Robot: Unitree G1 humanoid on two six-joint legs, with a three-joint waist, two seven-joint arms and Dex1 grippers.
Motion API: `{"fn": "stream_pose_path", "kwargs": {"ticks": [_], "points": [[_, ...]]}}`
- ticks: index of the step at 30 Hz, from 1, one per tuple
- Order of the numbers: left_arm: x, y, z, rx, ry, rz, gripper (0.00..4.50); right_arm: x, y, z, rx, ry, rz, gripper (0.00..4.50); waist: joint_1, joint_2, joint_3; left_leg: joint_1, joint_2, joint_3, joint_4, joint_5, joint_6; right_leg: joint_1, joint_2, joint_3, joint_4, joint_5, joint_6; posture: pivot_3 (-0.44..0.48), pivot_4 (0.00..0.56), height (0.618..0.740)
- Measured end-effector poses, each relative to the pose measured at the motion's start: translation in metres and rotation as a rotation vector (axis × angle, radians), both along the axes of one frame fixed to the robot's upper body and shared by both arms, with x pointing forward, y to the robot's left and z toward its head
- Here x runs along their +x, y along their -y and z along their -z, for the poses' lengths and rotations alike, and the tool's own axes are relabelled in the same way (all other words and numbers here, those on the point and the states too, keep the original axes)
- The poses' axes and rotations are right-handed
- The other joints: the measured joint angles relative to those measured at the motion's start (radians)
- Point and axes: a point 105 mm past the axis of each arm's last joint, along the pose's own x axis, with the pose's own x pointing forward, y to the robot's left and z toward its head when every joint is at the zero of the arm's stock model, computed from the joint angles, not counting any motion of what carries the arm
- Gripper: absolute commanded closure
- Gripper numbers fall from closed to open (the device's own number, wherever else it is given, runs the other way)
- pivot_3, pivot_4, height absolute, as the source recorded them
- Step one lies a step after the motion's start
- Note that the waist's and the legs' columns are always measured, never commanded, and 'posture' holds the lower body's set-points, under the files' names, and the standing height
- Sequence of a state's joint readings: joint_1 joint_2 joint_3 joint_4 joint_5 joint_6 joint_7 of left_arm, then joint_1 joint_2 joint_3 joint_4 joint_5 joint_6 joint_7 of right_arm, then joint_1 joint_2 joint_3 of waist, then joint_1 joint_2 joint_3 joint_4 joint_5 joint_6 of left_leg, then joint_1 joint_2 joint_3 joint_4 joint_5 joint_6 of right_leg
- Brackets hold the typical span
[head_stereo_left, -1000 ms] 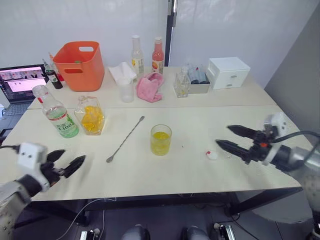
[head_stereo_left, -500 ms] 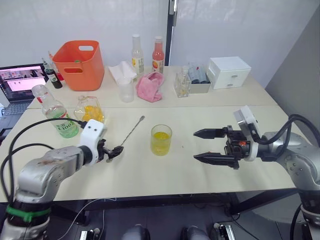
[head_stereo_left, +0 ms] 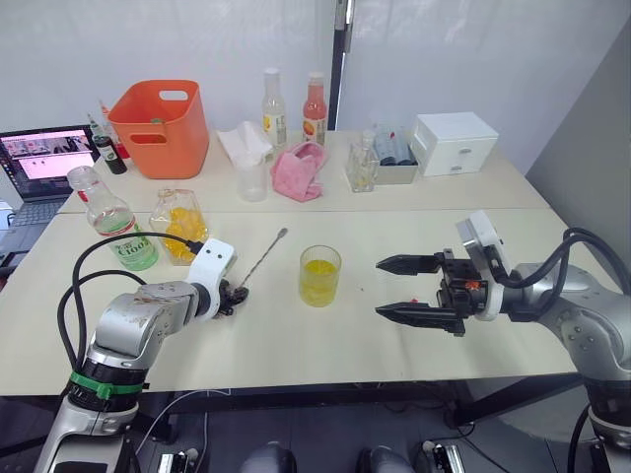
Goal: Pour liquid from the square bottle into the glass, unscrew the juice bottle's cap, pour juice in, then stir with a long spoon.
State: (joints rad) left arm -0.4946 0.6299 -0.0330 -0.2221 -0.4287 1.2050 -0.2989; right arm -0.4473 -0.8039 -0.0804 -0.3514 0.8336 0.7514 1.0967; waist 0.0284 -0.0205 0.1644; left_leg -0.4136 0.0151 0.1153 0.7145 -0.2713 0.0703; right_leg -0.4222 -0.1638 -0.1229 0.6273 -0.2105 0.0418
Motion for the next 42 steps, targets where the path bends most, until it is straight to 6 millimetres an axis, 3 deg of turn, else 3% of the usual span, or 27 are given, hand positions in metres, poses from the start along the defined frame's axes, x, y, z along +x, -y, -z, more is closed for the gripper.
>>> {"fn": "stream_pose_path", "kwargs": {"ticks": [4,20,28,37,42], "points": [[-0.001,-0.002,0.000,0.002,-0.005,0.007,4.47,0.000,0.000,-0.002,0.004,0.009,0.008,0.00,0.001,0.000,0.000,0.000,0.000,0.000,0.000,0.000,0.000,0.000,0.000,0.000,0.000,0.000,0.000,0.000,0.150,0.713],[-0.003,-0.006,-0.005,-0.005,0.043,0.090,4.47,0.002,0.001,0.005,0.016,-0.007,0.050,0.00,0.006,0.000,0.000,-0.001,0.000,0.000,0.000,0.000,0.000,-0.001,0.000,0.000,0.000,0.000,0.000,0.000,0.150,0.713],[-0.053,-0.047,-0.038,0.072,0.085,0.208,4.47,0.004,0.001,0.008,0.007,-0.005,0.075,0.00,-0.016,0.000,0.001,-0.001,0.001,0.000,-0.002,0.000,-0.001,-0.003,0.001,0.000,-0.001,-0.001,0.000,0.000,0.150,0.713],[-0.104,-0.080,-0.015,0.111,0.018,0.340,4.47,0.006,0.001,0.008,0.000,0.001,0.086,0.00,-0.013,0.001,0.001,-0.001,0.001,0.000,-0.002,-0.004,-0.007,-0.004,-0.001,0.000,-0.001,-0.001,-0.001,0.000,0.150,0.713],[-0.107,-0.098,-0.003,0.192,0.047,0.387,4.47,0.007,0.000,0.006,0.006,0.006,0.095,0.00,-0.009,0.001,0.001,-0.001,0.001,0.000,-0.002,-0.004,-0.006,-0.004,-0.001,-0.001,-0.001,-0.001,-0.001,0.000,0.150,0.713]]}}
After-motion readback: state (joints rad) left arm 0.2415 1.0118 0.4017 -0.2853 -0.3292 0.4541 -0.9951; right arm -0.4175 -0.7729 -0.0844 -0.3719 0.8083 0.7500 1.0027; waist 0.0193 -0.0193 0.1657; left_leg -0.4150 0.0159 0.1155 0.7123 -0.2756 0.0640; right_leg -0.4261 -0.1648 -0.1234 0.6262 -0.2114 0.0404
